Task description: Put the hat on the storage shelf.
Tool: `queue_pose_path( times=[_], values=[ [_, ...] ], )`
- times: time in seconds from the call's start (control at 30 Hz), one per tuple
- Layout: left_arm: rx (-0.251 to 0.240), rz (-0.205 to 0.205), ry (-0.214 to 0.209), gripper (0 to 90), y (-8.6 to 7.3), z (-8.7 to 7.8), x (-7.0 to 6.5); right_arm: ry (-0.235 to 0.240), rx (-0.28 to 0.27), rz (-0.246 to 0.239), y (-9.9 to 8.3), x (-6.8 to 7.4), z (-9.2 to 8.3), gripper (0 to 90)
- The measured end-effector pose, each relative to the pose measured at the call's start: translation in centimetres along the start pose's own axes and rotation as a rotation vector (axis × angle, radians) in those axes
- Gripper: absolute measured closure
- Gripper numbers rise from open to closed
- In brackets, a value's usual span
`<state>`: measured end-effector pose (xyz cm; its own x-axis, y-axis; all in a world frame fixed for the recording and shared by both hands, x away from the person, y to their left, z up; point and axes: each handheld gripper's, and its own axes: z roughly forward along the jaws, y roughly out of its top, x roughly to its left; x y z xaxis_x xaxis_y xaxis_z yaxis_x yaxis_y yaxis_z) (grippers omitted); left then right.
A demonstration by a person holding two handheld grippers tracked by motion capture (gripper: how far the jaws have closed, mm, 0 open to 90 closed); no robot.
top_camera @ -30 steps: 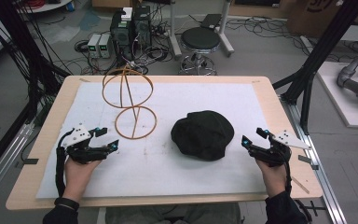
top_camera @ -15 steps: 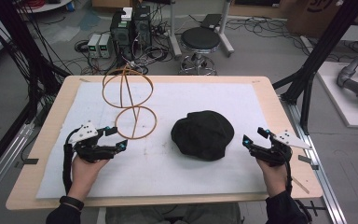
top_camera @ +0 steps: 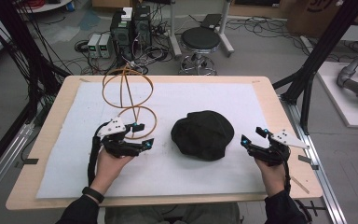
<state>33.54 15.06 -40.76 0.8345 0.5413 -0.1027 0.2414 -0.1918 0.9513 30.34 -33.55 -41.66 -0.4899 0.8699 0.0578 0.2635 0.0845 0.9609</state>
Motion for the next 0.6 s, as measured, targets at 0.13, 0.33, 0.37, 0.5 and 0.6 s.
queue_pose_path(
  times=[0.13,0.33,0.37,0.5,0.6],
  values=[
    [0.002,0.003,0.004,23.2,0.4,1.4,-0.4,0.000,0.003,0.000,0.0,0.0,0.1,27.1],
    [0.001,0.005,-0.010,21.3,0.6,3.5,-1.2,0.000,0.002,-0.002,0.0,0.0,0.0,27.1],
    [0.009,-0.001,-0.011,21.9,0.6,3.8,-1.2,-0.001,0.000,-0.003,0.0,-0.1,0.0,27.1],
    [0.032,-0.028,-0.046,26.2,0.6,4.8,-1.0,0.000,0.002,-0.001,0.0,0.0,0.1,27.1],
    [0.047,-0.037,-0.067,27.1,0.9,5.6,-0.9,0.005,0.002,0.001,0.0,0.0,0.1,27.1]
  ],
)
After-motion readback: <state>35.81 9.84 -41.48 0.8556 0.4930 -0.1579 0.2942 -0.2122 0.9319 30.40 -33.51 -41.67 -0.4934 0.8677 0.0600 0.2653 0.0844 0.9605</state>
